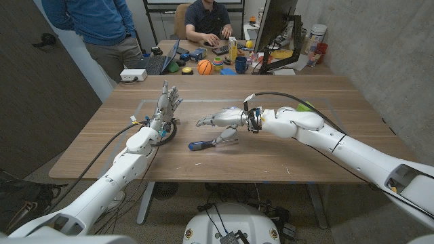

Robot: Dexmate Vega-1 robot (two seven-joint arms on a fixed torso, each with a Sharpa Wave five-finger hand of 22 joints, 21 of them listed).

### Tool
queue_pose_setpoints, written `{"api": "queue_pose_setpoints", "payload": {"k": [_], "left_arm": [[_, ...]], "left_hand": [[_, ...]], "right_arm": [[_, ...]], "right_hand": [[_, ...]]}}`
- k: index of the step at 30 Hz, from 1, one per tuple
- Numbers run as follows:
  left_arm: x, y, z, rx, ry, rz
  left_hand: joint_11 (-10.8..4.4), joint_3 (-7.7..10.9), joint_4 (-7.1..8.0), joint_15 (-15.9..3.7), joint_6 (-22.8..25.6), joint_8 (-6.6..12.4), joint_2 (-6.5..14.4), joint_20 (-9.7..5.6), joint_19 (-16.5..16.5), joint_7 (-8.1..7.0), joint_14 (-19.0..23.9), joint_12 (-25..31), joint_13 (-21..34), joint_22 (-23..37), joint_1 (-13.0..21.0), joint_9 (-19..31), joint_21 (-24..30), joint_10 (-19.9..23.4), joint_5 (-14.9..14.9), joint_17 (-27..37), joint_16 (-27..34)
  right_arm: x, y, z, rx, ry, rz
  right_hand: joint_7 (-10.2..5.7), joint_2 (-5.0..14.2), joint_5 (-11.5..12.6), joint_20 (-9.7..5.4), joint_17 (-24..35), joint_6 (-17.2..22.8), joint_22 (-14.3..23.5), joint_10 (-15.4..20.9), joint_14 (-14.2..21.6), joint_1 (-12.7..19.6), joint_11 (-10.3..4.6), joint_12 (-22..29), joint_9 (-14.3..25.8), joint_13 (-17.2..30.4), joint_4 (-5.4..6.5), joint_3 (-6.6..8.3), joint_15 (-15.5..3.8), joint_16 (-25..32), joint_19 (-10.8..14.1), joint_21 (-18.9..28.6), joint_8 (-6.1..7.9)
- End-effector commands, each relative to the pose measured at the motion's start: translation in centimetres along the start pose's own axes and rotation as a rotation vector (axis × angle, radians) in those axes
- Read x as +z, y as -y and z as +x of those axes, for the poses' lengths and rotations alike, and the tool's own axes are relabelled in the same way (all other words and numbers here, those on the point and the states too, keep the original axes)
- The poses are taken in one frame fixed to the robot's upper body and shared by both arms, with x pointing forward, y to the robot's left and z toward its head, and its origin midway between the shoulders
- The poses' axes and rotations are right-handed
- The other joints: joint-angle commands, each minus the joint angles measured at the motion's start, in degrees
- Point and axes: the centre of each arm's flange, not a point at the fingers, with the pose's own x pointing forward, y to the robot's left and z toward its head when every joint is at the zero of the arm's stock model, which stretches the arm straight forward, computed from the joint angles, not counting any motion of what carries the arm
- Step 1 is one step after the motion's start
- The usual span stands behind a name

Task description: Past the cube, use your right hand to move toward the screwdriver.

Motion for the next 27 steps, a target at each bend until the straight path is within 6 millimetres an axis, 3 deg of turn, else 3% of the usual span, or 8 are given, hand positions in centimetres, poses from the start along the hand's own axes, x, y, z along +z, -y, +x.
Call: {"api": "queue_pose_setpoints", "payload": {"k": [1, 27], "left_arm": [[0.06, -0.14, -0.06, -0.001, 0.004, 0.001], [0.11, 0.08, -0.10, 0.003, 0.005, 0.001]], "left_hand": [[0.11, -0.34, 0.17, 0.42, -2.67, 0.37, 2.99, 0.52, -0.20, -0.11, -1.88, 0.14, 0.22, 0.28, -0.46, 0.15, 0.35, -1.70, 0.24, 0.21, 0.13], [0.11, -0.97, 0.19, 0.34, -2.65, 0.37, 3.02, 0.52, -0.20, -0.12, -1.86, 0.14, 0.21, 0.28, -0.47, 0.15, 0.35, -1.65, 0.35, 0.21, 0.15]], "right_arm": [[0.05, -0.11, -0.13, 0.005, 0.004, 0.006], [0.15, 0.08, 0.12, -0.003, 0.010, 0.011]], "right_hand": [[0.24, -0.06, 0.28, -0.11, 0.02, 0.46, 0.16, 0.44, 0.79, 0.65, -0.06, -0.13, 0.30, 0.15, 0.01, -0.41, -3.49, 0.09, 0.54, -0.12, -0.07], [0.22, 0.08, 0.47, -0.77, 0.03, 1.26, 0.18, 1.10, 1.70, 1.42, -0.20, -0.30, 0.34, 0.20, 0.35, -1.23, -3.73, -0.25, 1.79, -0.51, -0.18]]}}
